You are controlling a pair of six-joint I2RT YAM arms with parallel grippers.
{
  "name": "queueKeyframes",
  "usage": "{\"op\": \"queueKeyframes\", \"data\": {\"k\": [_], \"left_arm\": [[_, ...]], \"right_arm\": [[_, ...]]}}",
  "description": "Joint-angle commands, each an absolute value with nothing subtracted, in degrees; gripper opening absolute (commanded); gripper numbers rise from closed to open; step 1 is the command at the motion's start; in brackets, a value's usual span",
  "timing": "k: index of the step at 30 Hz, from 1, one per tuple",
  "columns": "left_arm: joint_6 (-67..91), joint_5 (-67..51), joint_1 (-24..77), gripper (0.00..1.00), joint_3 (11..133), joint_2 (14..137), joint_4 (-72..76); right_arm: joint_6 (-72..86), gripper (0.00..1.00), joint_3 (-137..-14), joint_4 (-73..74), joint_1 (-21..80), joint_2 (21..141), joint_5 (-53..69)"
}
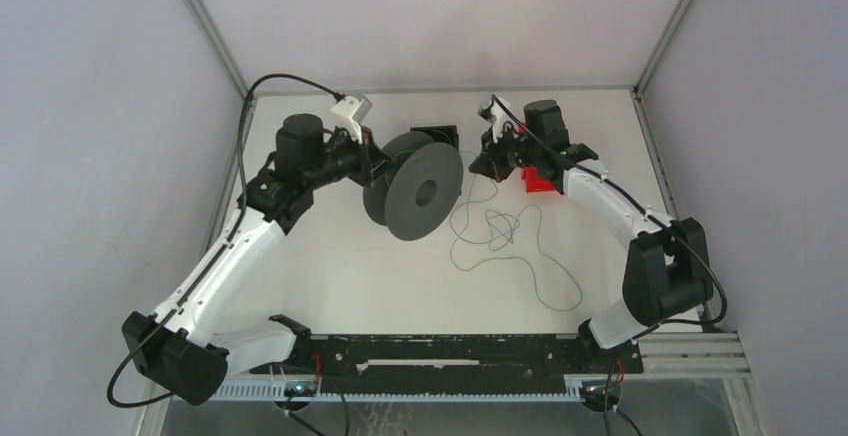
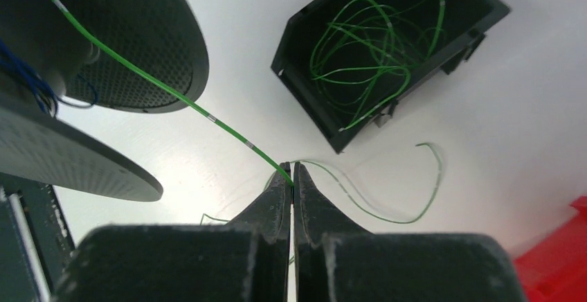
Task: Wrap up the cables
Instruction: Wrap the cable around the cable reel.
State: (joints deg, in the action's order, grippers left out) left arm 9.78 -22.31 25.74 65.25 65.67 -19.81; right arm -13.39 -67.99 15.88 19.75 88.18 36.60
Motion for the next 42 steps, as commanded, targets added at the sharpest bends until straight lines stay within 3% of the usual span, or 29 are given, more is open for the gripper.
{"op": "queueKeyframes", "data": {"k": [1, 21, 25, 29, 34, 42], "left_arm": [[16.9, -26.3, 23.6, 0.00, 71.2, 62.2, -14.2], [37.0, -20.6, 14.6, 0.01, 74.4, 62.9, -13.5], [37.7, -20.6, 13.0, 0.00, 74.7, 62.5, -13.4], [37.4, -20.2, 12.5, 0.00, 74.4, 62.2, -13.4], [36.8, -18.8, 11.7, 0.00, 74.8, 62.3, -13.9], [37.7, -19.4, 10.3, 0.00, 75.7, 62.3, -14.4]], "right_arm": [[-10.5, 0.00, -66.0, 11.0, 21.1, 88.7, 41.1], [3.6, 0.06, -54.5, -7.5, 26.7, 89.3, 56.0], [6.5, 0.19, -51.0, -13.0, 26.8, 90.1, 55.7], [9.1, 0.44, -50.3, -13.2, 26.9, 91.5, 52.1], [10.1, 0.54, -50.2, -12.1, 28.4, 92.5, 50.5], [14.2, 0.60, -48.9, -14.7, 32.2, 95.6, 39.9]]}}
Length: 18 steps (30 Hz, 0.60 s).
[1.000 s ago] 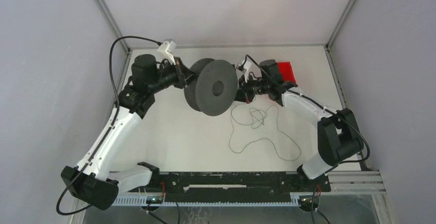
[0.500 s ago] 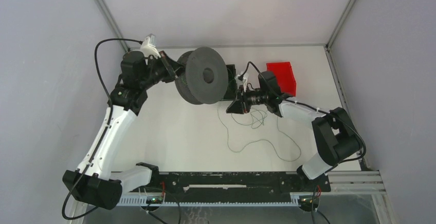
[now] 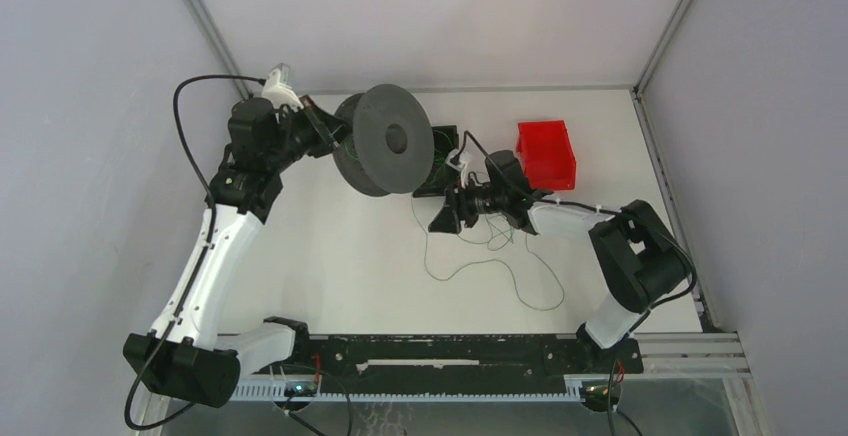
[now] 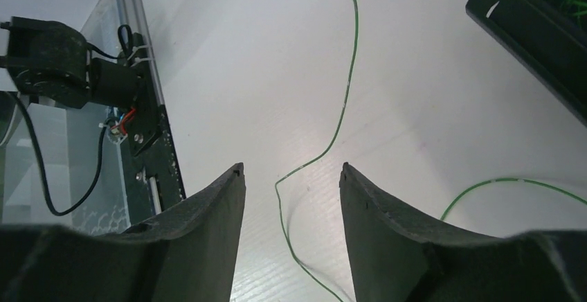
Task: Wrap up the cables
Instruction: Wrap the cable around the cable reel.
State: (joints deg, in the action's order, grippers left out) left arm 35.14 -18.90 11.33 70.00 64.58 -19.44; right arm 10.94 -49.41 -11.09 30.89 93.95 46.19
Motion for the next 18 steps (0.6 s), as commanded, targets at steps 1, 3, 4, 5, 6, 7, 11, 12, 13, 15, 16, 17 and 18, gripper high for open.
{"op": "queueKeyframes", "data": {"k": [1, 3, 4, 5, 6, 7, 11, 12, 13, 15, 16, 17, 18], "left_arm": [[37.8, -19.4, 10.3, 0.00, 75.7, 62.3, -14.5], [38.0, -19.4, 10.1, 0.00, 75.6, 62.2, -14.5], [38.0, -19.4, 10.1, 0.00, 75.6, 62.2, -14.5], [38.0, -19.4, 10.1, 0.00, 75.5, 62.2, -14.4], [38.0, -19.3, 10.0, 0.00, 75.5, 62.1, -14.4], [37.9, -19.2, 9.9, 0.00, 75.5, 62.2, -14.4], [37.9, -19.1, 9.6, 0.00, 75.5, 61.9, -14.3], [37.9, -19.1, 9.4, 0.00, 75.5, 61.8, -14.3], [37.8, -19.1, 9.3, 0.00, 75.5, 61.8, -14.4], [38.0, -19.1, 9.2, 0.00, 75.3, 61.7, -14.3], [38.0, -19.2, 9.2, 0.00, 75.4, 61.7, -14.2], [38.2, -19.3, 9.2, 0.00, 75.4, 61.6, -14.2], [38.2, -19.3, 9.1, 0.00, 75.4, 61.6, -14.1]], "right_arm": [[15.1, 0.61, -48.9, -15.2, 32.4, 96.1, 39.1], [16.9, 0.61, -48.9, -15.9, 33.1, 96.9, 37.3], [17.8, 0.62, -48.9, -16.3, 33.7, 97.2, 36.5], [18.6, 0.62, -48.9, -16.5, 34.3, 97.4, 35.5], [19.2, 0.62, -48.9, -16.7, 35.2, 97.7, 34.6], [19.9, 0.62, -48.9, -16.9, 35.8, 97.9, 34.0], [21.7, 0.63, -49.0, -18.1, 37.6, 99.1, 32.0], [21.8, 0.63, -48.9, -18.5, 38.1, 99.4, 31.5], [21.9, 0.63, -48.9, -18.9, 38.4, 99.8, 31.3], [22.1, 0.63, -49.3, -18.5, 39.0, 100.7, 30.2], [22.2, 0.63, -49.6, -18.3, 39.2, 101.5, 30.0], [22.3, 0.63, -50.0, -18.0, 39.3, 102.0, 29.7], [22.3, 0.62, -50.1, -17.9, 39.5, 102.4, 29.3]]}}
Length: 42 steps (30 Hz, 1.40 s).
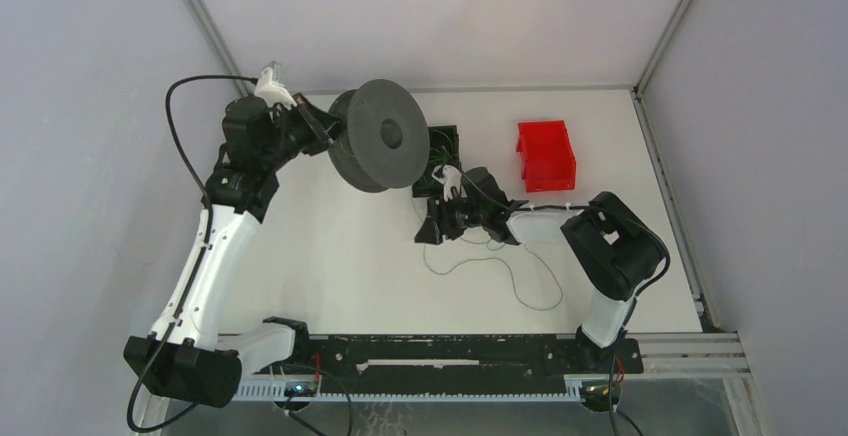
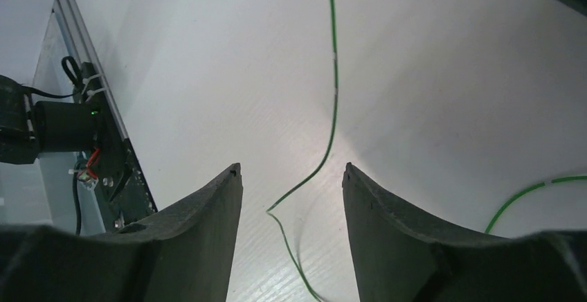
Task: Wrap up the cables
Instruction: Wrap the cable around the cable reel.
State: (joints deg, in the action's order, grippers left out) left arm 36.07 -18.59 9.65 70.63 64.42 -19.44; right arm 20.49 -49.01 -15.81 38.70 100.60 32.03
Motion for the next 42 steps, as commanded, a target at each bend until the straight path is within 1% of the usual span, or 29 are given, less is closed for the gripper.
{"op": "queueKeyframes", "data": {"k": [1, 3, 4, 7, 10, 11, 15, 20, 24, 28, 31, 36, 39, 42], "left_arm": [[38.2, -19.3, 9.1, 0.00, 75.3, 61.5, -14.1], [38.1, -19.2, 9.0, 0.00, 75.3, 61.5, -14.1], [37.9, -18.9, 9.0, 0.00, 75.3, 61.5, -14.1], [37.0, -17.3, 9.0, 0.00, 75.0, 61.4, -14.1], [35.2, -14.3, 9.0, 0.00, 74.7, 61.5, -14.2], [34.3, -13.0, 9.0, 0.00, 74.8, 61.6, -14.3], [30.9, -7.5, 9.0, 0.00, 75.8, 62.3, -15.8], [27.5, -1.6, 9.3, 0.00, 76.7, 62.9, -16.5], [23.9, 3.1, 10.7, 0.00, 76.7, 63.3, -16.4], [17.7, 10.5, 15.1, 0.00, 75.7, 63.6, -15.3], [14.0, 14.2, 18.0, 0.00, 74.4, 63.9, -13.9], [10.1, 16.5, 21.4, 0.00, 72.5, 64.5, -12.5], [7.7, 16.8, 23.3, 0.00, 70.9, 64.4, -11.6], [5.8, 15.9, 24.5, 0.00, 69.8, 64.4, -11.4]], "right_arm": [[22.2, 0.61, -50.5, -17.9, 39.7, 103.0, 29.1], [22.2, 0.56, -51.3, -17.6, 40.0, 104.0, 29.7], [21.9, 0.52, -51.6, -17.6, 40.2, 104.4, 30.2], [20.3, 0.30, -51.6, -17.8, 40.8, 104.1, 32.0], [18.7, 0.05, -51.6, -17.2, 41.1, 102.8, 34.7], [17.8, 0.00, -51.6, -16.8, 41.4, 102.3, 35.8], [12.4, 0.00, -51.7, -13.0, 42.5, 99.3, 42.1], [4.1, 0.00, -52.2, -4.2, 43.9, 94.4, 49.0], [-4.2, 0.00, -55.6, 7.3, 46.1, 90.8, 52.7], [-11.2, 0.00, -64.5, 22.4, 47.2, 90.0, 57.1], [-12.3, 0.00, -69.6, 28.1, 47.4, 89.1, 57.1], [-11.6, 0.00, -77.9, 32.7, 47.5, 87.5, 55.3], [-10.0, 0.00, -81.4, 32.7, 46.8, 86.2, 53.7], [-6.0, 0.00, -83.4, 29.6, 44.8, 85.2, 53.5]]}}
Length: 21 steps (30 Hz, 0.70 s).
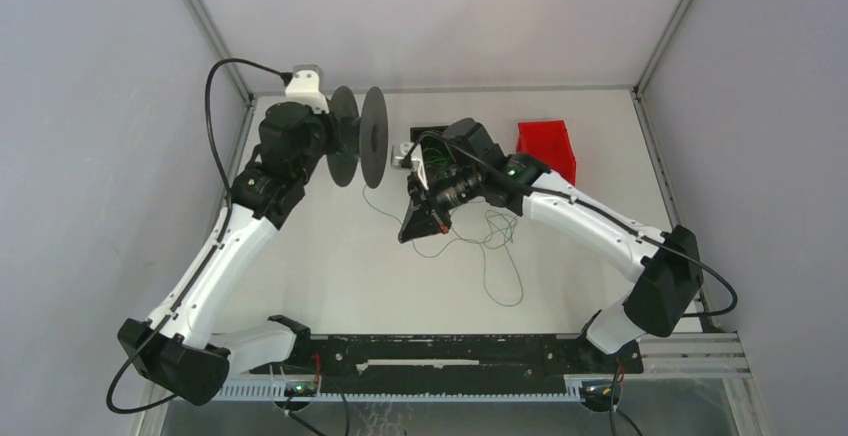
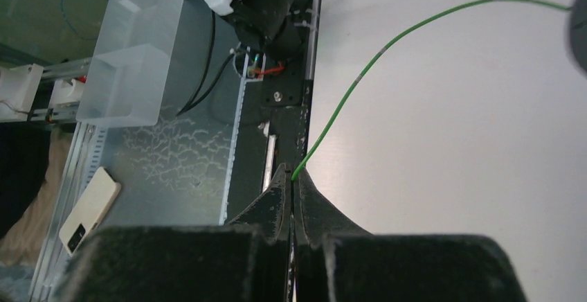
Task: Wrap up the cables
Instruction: Wrap the cable around the cable reel.
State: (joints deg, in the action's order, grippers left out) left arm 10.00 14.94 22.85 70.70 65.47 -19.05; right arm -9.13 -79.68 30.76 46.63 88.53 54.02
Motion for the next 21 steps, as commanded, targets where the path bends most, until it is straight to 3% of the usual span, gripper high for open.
{"op": "queueKeyframes", "data": {"k": [1, 21], "left_arm": [[5.3, 15.6, 24.8, 0.00, 69.6, 64.3, -11.4], [-6.9, 10.4, 34.6, 0.00, 65.3, 64.0, -12.4]], "right_arm": [[-4.9, 0.00, -84.2, 29.0, 44.0, 85.1, 53.4], [2.3, 0.00, -96.0, 27.0, 34.5, 88.1, 46.7]]}}
